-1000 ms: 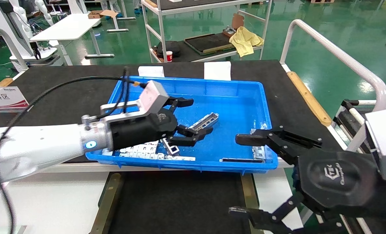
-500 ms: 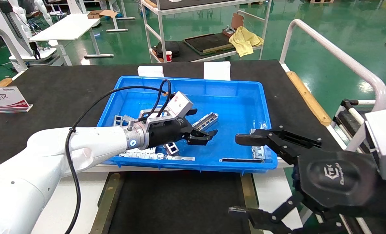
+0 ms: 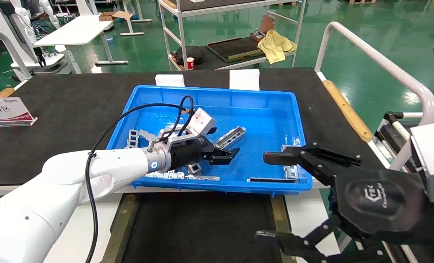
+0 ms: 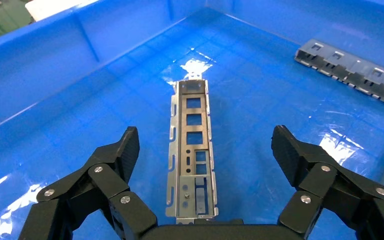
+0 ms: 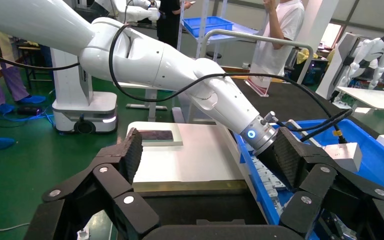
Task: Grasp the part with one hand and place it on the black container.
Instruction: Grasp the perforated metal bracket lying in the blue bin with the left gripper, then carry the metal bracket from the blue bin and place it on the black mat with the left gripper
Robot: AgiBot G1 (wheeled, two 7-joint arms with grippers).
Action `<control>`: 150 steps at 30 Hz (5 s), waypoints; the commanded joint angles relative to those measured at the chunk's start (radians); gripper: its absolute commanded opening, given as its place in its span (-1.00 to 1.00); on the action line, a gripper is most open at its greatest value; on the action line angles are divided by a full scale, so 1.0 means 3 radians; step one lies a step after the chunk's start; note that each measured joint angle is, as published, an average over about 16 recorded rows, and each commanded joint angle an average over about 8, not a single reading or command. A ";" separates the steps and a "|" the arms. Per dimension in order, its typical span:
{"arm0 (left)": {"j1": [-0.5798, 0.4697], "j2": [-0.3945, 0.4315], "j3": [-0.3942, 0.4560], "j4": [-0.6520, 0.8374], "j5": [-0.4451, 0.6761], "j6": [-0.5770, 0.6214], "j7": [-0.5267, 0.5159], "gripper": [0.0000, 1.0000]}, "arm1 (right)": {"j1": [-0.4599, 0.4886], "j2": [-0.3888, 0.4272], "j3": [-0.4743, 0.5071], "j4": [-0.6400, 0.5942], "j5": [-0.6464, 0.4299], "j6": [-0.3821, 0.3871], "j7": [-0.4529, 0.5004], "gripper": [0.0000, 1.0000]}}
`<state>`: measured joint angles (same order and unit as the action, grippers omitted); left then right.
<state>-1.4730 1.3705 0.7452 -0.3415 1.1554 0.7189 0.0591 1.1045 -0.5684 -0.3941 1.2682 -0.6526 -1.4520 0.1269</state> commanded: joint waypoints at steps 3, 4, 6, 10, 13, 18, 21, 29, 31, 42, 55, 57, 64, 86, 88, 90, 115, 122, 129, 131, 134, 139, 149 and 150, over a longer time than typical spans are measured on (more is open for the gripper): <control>0.0017 -0.0003 0.0155 -0.0026 -0.0096 -0.0085 -0.0057 -1.00 | 0.0000 0.0000 0.0000 0.0000 0.0000 0.0000 0.0000 -1.00; 0.0022 -0.0004 0.0190 -0.0027 -0.0120 -0.0101 -0.0067 -1.00 | 0.0000 0.0000 0.0000 0.0000 0.0000 0.0000 0.0000 -1.00; 0.0031 -0.0005 0.0255 -0.0027 -0.0165 -0.0131 -0.0084 -1.00 | 0.0000 0.0000 0.0000 0.0000 0.0000 0.0000 0.0000 -1.00; 0.0046 -0.0008 0.0372 -0.0027 -0.0259 -0.0182 -0.0105 -1.00 | 0.0000 0.0000 0.0000 0.0000 0.0000 0.0000 0.0000 -1.00; 0.0048 -0.0010 0.0444 -0.0030 -0.0331 -0.0218 -0.0108 -1.00 | 0.0000 0.0000 0.0000 0.0000 0.0000 0.0000 0.0000 -1.00; 0.0044 -0.0013 0.0539 -0.0036 -0.0460 -0.0277 -0.0085 -1.00 | 0.0000 0.0000 0.0000 0.0000 0.0000 0.0000 0.0000 -1.00; 0.0039 -0.0014 0.0588 -0.0035 -0.0538 -0.0305 -0.0063 -1.00 | 0.0000 0.0000 0.0000 0.0000 0.0000 0.0000 0.0000 -1.00; 0.0030 -0.0017 0.0701 -0.0015 -0.0740 -0.0354 -0.0008 -1.00 | 0.0000 0.0000 -0.0001 0.0000 0.0000 0.0000 0.0000 -1.00; 0.0024 -0.0019 0.0718 -0.0006 -0.0795 -0.0364 0.0005 -1.00 | 0.0000 0.0000 -0.0001 0.0000 0.0000 0.0000 0.0000 -1.00; -0.0116 -0.0059 0.0652 0.0051 -0.1159 -0.0300 0.0219 -1.00 | 0.0000 0.0000 -0.0001 0.0000 0.0001 0.0000 0.0000 -1.00; -0.0038 -0.0485 0.0395 -0.0234 -0.1654 0.1291 0.0622 -1.00 | 0.0000 0.0000 -0.0001 0.0000 0.0001 0.0000 -0.0001 -1.00; 0.0011 -0.0569 0.0393 -0.0301 -0.1680 0.1468 0.0622 -1.00 | 0.0000 0.0000 -0.0001 0.0000 0.0001 0.0000 -0.0001 -1.00; 0.0348 -0.1005 0.0420 -0.0823 -0.1742 0.1839 0.0475 -1.00 | 0.0000 0.0001 -0.0001 0.0000 0.0001 0.0001 -0.0001 -1.00; 0.2667 -0.2189 0.0404 -0.3304 -0.2176 -0.0289 0.0079 -1.00 | 0.0001 0.0001 -0.0002 0.0000 0.0001 0.0001 -0.0001 -1.00; 0.2789 -0.2117 0.0371 -0.3336 -0.2233 -0.0526 0.0090 -1.00 | 0.0001 0.0001 -0.0002 0.0000 0.0001 0.0001 -0.0001 -1.00; 0.2887 -0.2025 0.0339 -0.3344 -0.2287 -0.0739 0.0097 -1.00 | 0.0001 0.0001 -0.0002 0.0000 0.0001 0.0001 -0.0001 -1.00; 0.2926 -0.0630 0.0017 -0.2825 -0.2327 -0.2489 0.0188 -1.00 | 0.0001 0.0001 -0.0003 0.0000 0.0002 0.0001 -0.0001 -1.00; 0.2844 -0.0331 -0.0146 -0.2472 -0.2256 -0.2518 0.0236 -1.00 | 0.0001 0.0001 -0.0003 0.0000 0.0002 0.0001 -0.0001 -1.00; 0.2774 -0.0132 -0.0278 -0.2190 -0.2195 -0.2450 0.0277 -1.00 | 0.0001 0.0001 -0.0003 0.0000 0.0002 0.0001 -0.0001 -0.99; 0.2762 -0.0103 -0.0297 -0.2138 -0.2195 -0.2442 0.0275 -1.00 | 0.0001 0.0001 -0.0003 0.0000 0.0002 0.0001 -0.0001 -0.84; 0.2748 -0.0077 -0.0311 -0.2094 -0.2213 -0.2455 0.0252 -0.93 | 0.0001 0.0001 -0.0003 0.0000 0.0002 0.0001 -0.0001 -0.15; 0.2736 -0.0058 -0.0287 -0.2096 -0.2246 -0.2521 0.0204 0.15 | 0.0001 0.0001 -0.0003 0.0000 0.0002 0.0001 -0.0002 0.93; 0.2736 -0.0056 -0.0218 -0.2181 -0.2261 -0.2691 0.0100 1.00 | 0.0001 0.0001 -0.0003 0.0000 0.0002 0.0001 -0.0002 1.00; 0.2739 -0.0056 -0.0215 -0.2192 -0.2257 -0.2704 0.0090 1.00 | 0.0001 0.0001 -0.0003 0.0000 0.0002 0.0001 -0.0002 1.00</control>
<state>-0.6494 1.3525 0.6794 -0.9998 0.4811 -0.0877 0.0874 1.1048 -0.5681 -0.3951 1.2682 -0.6519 -1.4516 0.1264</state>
